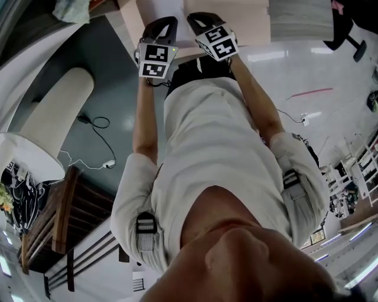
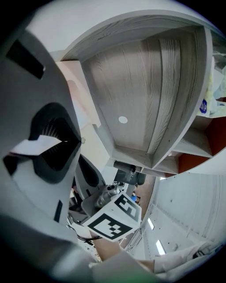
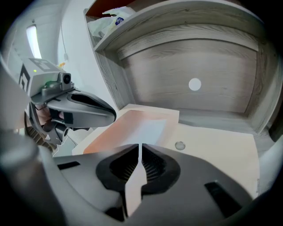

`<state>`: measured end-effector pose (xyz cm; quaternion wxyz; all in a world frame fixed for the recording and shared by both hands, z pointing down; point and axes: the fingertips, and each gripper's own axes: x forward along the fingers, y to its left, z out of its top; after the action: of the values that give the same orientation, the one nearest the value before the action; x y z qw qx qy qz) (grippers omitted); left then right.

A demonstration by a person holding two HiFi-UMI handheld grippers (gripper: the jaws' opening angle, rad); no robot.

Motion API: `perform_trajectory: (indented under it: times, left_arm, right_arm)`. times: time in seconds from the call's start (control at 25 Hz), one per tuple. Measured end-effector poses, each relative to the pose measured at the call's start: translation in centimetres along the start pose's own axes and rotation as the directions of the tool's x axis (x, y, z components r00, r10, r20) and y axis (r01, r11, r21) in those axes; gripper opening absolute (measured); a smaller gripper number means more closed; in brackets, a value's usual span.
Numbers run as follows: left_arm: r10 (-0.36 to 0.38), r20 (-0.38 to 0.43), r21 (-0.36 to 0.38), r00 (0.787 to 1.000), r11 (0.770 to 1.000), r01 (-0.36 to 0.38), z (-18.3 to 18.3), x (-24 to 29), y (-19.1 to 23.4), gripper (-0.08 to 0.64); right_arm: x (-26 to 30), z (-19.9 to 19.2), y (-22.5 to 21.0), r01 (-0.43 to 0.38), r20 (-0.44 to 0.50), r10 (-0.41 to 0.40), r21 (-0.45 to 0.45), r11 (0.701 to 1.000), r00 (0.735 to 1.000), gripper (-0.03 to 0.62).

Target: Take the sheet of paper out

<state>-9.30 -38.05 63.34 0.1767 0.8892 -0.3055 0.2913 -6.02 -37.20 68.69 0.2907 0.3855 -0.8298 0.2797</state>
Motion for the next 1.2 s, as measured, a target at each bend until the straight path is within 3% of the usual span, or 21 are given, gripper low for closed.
perform_trajectory:
  times: [0.76,1.2]
  left_arm:
    - [0.050,-0.077,-0.040,0.996,0.998,-0.053,-3.3,2.0,2.5,0.011]
    - [0.050,-0.084,-0.075,0.995,0.996,-0.056,-3.7,2.3,2.3,0.011]
  right_arm:
    - [6.1,-1.7,-1.2,0.007,-0.096,-0.003,0.044,0.999,0.995,0.120]
    - [7.6,-2.9,-1.1,0.016,-0.137,-0.011,0.033,0.999,0.991,0.115]
